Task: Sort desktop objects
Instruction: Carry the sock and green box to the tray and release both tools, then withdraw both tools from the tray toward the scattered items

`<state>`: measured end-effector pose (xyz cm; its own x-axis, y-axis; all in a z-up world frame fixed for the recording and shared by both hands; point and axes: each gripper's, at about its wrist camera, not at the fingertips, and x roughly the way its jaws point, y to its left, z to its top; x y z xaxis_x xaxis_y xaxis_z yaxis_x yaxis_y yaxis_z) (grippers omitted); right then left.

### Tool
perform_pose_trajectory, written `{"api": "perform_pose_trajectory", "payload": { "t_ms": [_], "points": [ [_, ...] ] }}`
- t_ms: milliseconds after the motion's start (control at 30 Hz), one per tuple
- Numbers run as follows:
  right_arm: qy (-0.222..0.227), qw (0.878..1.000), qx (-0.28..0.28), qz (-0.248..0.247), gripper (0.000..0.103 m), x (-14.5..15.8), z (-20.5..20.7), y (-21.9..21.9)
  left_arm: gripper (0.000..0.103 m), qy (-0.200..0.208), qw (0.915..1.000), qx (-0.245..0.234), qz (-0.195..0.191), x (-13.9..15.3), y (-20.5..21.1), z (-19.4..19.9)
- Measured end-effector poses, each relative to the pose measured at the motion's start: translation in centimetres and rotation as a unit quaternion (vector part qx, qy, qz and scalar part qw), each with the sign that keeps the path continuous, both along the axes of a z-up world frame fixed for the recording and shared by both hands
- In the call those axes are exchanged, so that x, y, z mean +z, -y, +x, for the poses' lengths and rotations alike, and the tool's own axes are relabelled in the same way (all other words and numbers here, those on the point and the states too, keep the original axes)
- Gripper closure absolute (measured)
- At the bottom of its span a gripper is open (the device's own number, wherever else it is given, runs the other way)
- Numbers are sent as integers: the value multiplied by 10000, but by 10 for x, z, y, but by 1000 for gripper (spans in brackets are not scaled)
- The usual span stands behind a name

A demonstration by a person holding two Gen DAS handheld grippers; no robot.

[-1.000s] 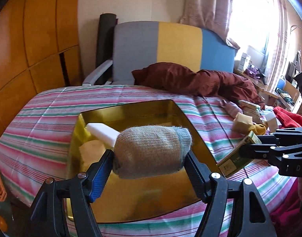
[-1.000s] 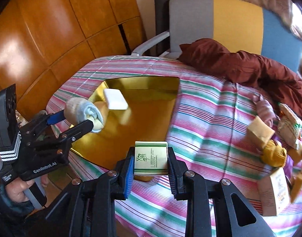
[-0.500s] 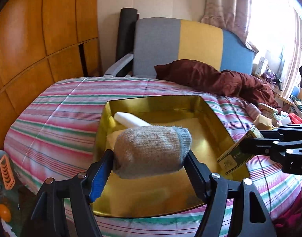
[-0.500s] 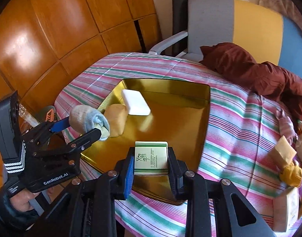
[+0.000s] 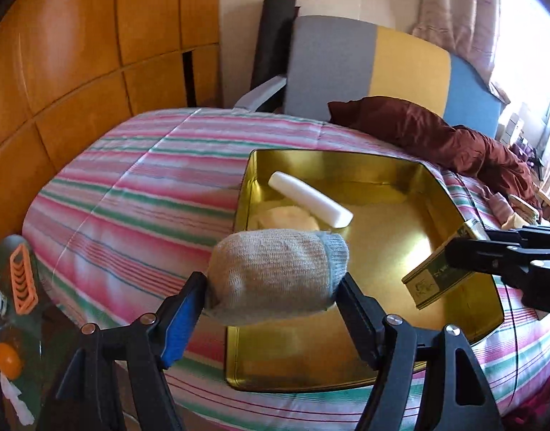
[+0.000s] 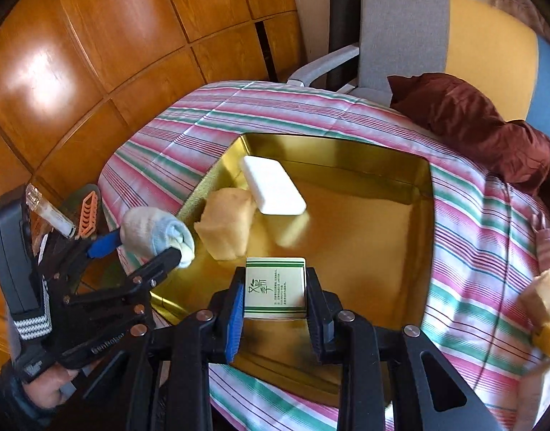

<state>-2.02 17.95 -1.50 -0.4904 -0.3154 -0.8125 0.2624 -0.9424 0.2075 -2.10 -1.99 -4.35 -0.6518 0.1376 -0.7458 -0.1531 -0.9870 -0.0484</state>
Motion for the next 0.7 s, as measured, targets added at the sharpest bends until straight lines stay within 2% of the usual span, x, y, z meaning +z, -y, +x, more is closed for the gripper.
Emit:
{"api": "perform_pose_trajectory", "payload": {
  "t_ms": [33,67,133,300,367,567,700],
  "points": [
    [13,10000,-11,-3,67,-2,-2,3,28,23,10000,42,7,-2,3,0],
    [8,10000,-26,-17,57,-4,-2,5,25,14,10000,80,9,-2,5,0],
    [-20,10000,-15,-29,45,-6,-1,9,19,-45,9999,114,64,-1,10,2],
    [-198,9993,-108,304,27,-9,6,14,19,-168,9995,187,182,3,17,6],
    [-407,9976,-250,496,16,-7,10,14,19,-185,9994,195,198,4,18,6],
    [-1115,9852,-505,1203,0,7,26,19,19,-239,9991,271,244,6,21,13],
    [-1230,9821,-648,1271,0,13,29,15,20,-249,9987,323,304,10,23,15]
  ]
}}
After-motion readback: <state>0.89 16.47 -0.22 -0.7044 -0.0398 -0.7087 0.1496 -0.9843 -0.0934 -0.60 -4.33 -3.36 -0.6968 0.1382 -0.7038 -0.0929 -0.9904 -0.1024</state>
